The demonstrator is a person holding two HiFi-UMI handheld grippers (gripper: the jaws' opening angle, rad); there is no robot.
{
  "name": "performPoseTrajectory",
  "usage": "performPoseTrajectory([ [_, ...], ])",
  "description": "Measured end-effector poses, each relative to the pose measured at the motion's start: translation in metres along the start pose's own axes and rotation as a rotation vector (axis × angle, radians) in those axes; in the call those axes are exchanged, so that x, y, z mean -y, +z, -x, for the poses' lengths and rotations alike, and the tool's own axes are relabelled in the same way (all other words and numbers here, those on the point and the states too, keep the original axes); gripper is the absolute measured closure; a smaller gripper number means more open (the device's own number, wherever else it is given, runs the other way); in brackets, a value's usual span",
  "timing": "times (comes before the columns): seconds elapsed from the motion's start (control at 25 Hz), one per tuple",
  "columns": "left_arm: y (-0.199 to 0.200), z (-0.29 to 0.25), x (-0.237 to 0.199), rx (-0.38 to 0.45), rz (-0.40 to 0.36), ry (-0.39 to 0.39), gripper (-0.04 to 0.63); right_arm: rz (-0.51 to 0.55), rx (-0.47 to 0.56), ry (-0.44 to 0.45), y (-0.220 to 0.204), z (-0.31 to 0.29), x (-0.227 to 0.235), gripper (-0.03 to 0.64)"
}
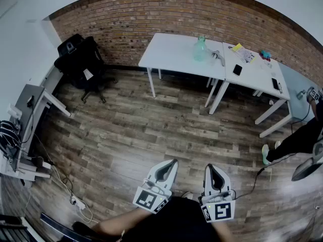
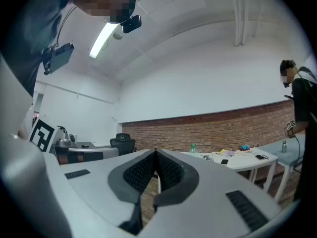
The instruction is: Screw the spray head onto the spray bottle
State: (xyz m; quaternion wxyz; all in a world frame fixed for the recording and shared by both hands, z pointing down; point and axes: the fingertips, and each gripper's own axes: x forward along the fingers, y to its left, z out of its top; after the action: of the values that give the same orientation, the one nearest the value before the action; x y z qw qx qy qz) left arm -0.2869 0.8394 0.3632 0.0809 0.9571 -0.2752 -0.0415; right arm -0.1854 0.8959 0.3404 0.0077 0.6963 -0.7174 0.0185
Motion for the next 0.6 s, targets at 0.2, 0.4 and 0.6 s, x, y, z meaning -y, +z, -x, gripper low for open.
performPoseTrajectory([
  [0.2,-0.006,-0.005,0.006,-0.009,-0.01,0.0,0.594,-0.008,0.015,0.002,-0.001,0.005,0.006,0.609],
  [0.4,-0.001,-0.007,0.003,0.017,-0.055,0.044,0.594,-0.032,0.044,0.023,0.001,0.007,0.009,0.609],
  [0.6,0.001,-0.006,0.011,0.02,-0.05,0.052,0.594,-0.066,0.117,0.047,0.017,0.016,0.013,0.609],
])
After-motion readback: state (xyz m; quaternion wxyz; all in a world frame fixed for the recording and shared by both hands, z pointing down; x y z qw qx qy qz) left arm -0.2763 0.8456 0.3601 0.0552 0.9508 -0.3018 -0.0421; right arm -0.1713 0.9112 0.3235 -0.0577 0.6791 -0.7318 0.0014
